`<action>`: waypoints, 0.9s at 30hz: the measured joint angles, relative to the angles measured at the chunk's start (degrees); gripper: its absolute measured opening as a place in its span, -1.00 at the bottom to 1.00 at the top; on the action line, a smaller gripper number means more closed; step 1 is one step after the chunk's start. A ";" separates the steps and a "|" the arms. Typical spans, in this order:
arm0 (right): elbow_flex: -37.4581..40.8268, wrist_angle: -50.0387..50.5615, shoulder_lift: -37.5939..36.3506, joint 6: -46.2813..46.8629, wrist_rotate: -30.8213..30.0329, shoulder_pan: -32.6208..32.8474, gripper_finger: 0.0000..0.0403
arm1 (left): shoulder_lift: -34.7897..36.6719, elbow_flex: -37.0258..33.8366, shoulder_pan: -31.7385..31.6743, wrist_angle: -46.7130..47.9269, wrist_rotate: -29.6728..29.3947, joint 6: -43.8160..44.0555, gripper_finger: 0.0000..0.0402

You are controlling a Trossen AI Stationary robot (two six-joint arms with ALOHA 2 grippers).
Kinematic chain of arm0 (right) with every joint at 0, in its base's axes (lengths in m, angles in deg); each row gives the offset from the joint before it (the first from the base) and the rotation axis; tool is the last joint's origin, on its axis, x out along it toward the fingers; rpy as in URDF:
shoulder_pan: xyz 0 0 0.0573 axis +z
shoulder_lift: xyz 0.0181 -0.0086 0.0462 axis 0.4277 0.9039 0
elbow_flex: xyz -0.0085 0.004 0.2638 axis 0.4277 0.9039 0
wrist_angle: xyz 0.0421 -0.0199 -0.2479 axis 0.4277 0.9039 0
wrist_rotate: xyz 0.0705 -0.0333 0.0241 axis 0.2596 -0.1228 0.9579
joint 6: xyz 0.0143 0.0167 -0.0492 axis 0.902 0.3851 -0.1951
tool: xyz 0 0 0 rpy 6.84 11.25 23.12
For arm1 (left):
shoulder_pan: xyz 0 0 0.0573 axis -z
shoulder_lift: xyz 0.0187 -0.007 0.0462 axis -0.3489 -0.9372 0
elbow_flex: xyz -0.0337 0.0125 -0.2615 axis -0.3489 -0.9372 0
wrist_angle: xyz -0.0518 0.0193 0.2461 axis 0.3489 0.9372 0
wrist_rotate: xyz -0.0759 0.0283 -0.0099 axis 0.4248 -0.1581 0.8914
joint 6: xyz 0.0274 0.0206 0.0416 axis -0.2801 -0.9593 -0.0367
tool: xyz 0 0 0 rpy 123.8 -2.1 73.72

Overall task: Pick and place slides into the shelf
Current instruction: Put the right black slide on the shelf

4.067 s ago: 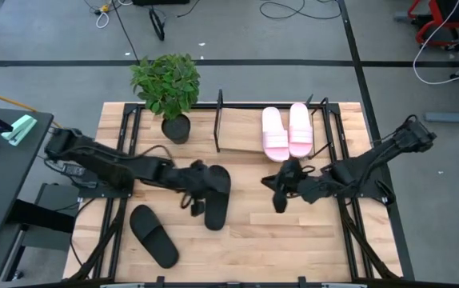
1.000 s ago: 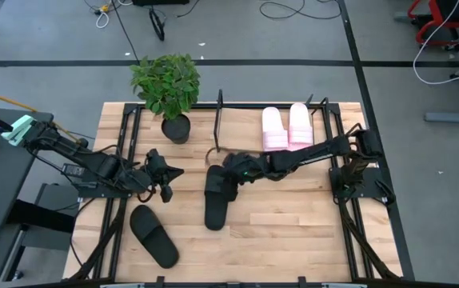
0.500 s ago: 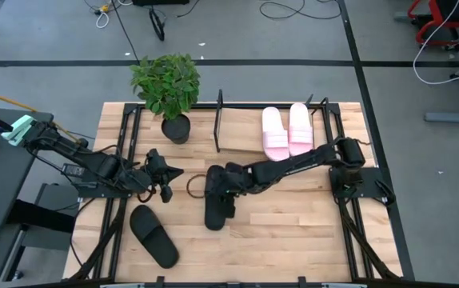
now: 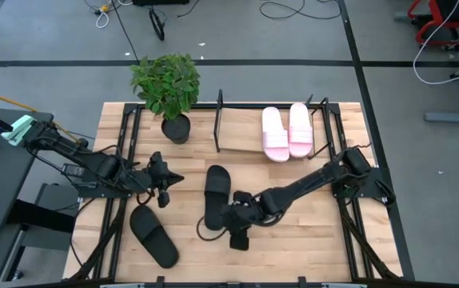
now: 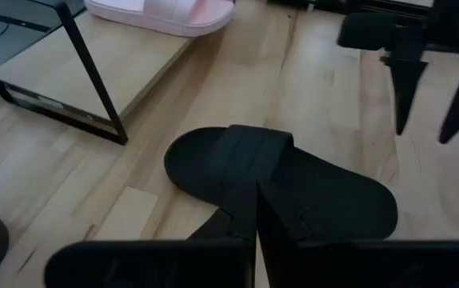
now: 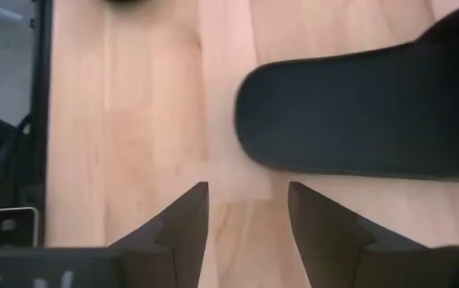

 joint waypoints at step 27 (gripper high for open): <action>-24.95 9.44 20.48 -5.98 -13.24 2.93 -0.10 | -0.02 0.00 0.07 -0.10 3.92 4.54 -0.93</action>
